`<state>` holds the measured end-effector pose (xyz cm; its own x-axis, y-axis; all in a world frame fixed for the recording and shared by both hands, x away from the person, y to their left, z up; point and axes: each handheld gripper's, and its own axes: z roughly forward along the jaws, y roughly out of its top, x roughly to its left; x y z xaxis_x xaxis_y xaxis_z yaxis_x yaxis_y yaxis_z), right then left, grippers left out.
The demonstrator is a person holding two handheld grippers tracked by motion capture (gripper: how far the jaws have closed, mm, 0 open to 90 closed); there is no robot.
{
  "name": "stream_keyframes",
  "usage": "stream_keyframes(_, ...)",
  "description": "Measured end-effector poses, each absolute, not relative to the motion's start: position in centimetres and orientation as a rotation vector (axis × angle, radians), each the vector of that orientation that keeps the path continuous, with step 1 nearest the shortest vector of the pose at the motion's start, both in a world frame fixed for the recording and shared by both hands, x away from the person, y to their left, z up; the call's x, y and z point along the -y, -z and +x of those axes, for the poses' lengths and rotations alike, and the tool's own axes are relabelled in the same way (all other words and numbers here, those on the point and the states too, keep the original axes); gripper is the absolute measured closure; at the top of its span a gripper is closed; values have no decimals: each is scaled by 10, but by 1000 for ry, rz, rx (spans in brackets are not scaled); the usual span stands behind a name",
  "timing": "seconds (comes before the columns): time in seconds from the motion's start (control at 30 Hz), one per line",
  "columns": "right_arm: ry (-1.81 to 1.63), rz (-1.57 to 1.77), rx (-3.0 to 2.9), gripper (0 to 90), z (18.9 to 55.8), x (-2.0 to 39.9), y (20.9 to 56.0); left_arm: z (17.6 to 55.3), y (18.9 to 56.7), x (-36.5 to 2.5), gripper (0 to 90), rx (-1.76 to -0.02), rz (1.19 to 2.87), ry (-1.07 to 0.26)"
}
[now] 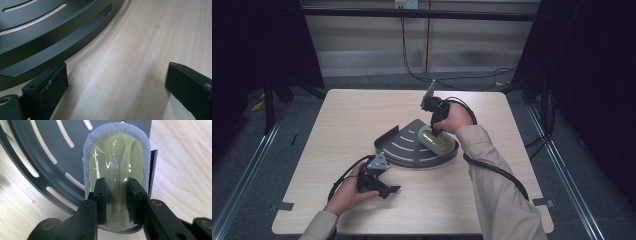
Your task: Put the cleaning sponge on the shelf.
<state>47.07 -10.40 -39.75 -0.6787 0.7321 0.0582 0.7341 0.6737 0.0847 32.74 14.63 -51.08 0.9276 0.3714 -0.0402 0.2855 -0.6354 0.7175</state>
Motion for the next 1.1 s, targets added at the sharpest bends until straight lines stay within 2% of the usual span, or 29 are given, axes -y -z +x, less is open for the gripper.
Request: stream_keyframes(1.1, 154, -1262, 2849, 714, 470, 111, 413, 327, 511, -146, 42, -465, 2302, -145)
